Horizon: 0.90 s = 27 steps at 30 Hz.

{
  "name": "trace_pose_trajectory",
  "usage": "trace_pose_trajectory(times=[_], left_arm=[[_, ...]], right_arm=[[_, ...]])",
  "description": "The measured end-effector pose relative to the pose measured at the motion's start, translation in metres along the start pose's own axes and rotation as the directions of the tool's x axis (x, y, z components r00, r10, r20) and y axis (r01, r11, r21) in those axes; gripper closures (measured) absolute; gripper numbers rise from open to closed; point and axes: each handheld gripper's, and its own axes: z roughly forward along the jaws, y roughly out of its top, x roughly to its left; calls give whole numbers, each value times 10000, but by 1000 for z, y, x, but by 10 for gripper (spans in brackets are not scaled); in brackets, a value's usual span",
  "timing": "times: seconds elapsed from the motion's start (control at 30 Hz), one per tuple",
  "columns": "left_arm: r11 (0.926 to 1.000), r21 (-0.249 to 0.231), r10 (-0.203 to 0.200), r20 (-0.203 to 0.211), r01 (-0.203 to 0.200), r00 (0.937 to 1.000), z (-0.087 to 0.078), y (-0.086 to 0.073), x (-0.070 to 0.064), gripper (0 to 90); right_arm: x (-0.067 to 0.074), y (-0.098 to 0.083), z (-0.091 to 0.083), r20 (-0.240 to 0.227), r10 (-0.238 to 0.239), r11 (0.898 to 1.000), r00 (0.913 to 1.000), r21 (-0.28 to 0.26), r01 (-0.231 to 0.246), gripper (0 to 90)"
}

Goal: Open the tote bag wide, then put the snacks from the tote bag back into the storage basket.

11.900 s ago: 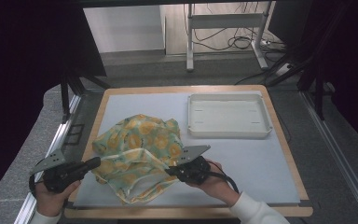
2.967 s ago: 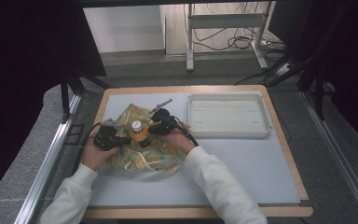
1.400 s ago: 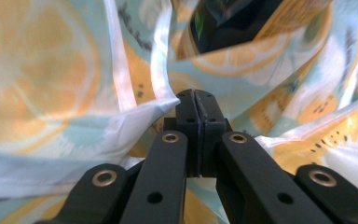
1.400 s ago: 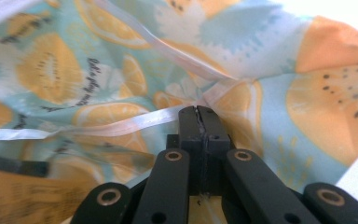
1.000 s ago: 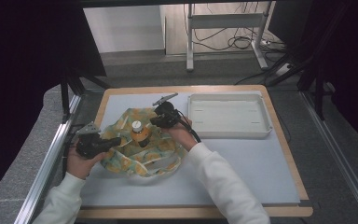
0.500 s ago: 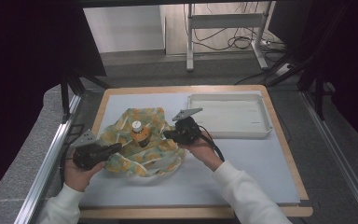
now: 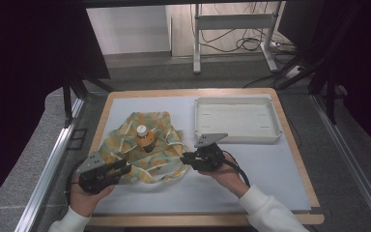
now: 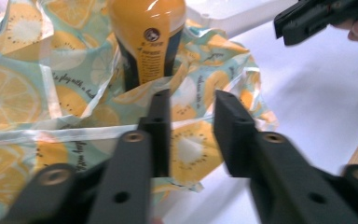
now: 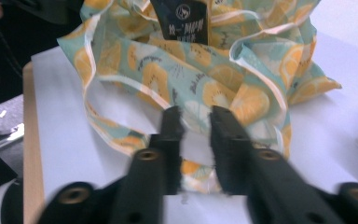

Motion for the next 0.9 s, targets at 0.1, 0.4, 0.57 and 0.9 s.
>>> trace_pose_trajectory(times=[0.1, 0.4, 0.57, 0.9], left_arm=[[9998, -197, 19, 6, -18, 10000, -2, -2, -2, 486], [10000, -56, 25, 111, -24, 9999, -3, -12, 1, 324], [9999, 32, 120, 23, -120, 9999, -1, -11, 1, 306], [10000, 80, -14, -225, 15, 9997, -3, -12, 4, 304]], right_arm=[[3, -3, -2, 107, 81, 9999, 9999, -129, -79, 554], [11, -5, 2, -22, 361, 9984, 9993, -431, -362, 393], [11, -7, 0, 6, 405, 9977, 9992, -548, -404, 372], [14, -2, -2, 298, 215, 9971, 9993, -732, -192, 340]])
